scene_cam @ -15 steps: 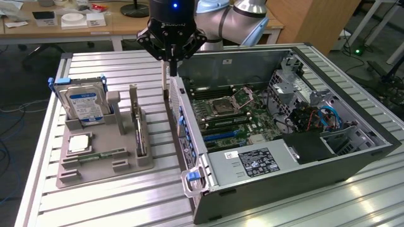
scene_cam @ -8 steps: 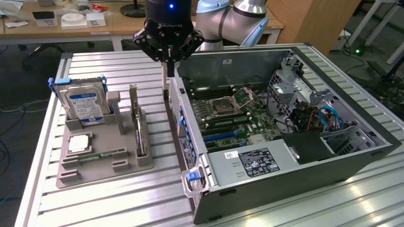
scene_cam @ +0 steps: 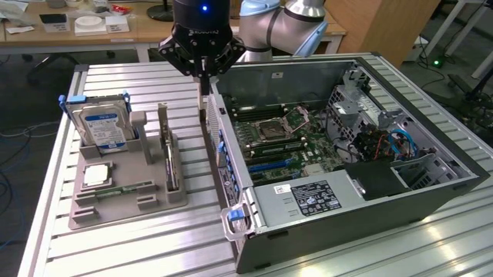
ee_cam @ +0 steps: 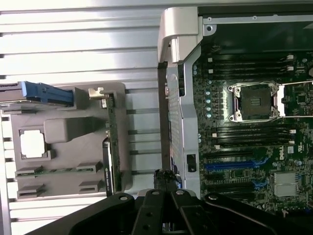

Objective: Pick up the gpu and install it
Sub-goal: 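Reach for the gpu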

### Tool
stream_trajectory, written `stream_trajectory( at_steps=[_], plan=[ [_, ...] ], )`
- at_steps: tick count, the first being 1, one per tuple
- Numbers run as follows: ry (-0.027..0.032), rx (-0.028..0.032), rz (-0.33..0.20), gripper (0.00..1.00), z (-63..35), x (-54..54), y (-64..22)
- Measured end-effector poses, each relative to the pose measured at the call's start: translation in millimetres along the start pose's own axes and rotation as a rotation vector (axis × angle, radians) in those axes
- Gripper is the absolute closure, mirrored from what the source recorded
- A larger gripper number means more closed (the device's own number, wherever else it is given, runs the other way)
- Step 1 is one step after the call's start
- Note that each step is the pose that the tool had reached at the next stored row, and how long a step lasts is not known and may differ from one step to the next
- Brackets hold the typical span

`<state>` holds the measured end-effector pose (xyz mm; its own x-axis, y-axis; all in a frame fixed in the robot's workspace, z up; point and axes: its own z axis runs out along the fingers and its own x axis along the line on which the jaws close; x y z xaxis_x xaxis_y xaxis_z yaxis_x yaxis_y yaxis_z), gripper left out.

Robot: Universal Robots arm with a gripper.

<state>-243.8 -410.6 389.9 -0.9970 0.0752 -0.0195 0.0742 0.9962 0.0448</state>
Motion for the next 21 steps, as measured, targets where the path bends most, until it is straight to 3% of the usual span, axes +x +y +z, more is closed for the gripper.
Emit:
stream_trajectory(
  at_steps=[21],
  plan=[
    [0.0013,0.0001,0.000,0.90,0.2,14.0,-6.1]
  ],
)
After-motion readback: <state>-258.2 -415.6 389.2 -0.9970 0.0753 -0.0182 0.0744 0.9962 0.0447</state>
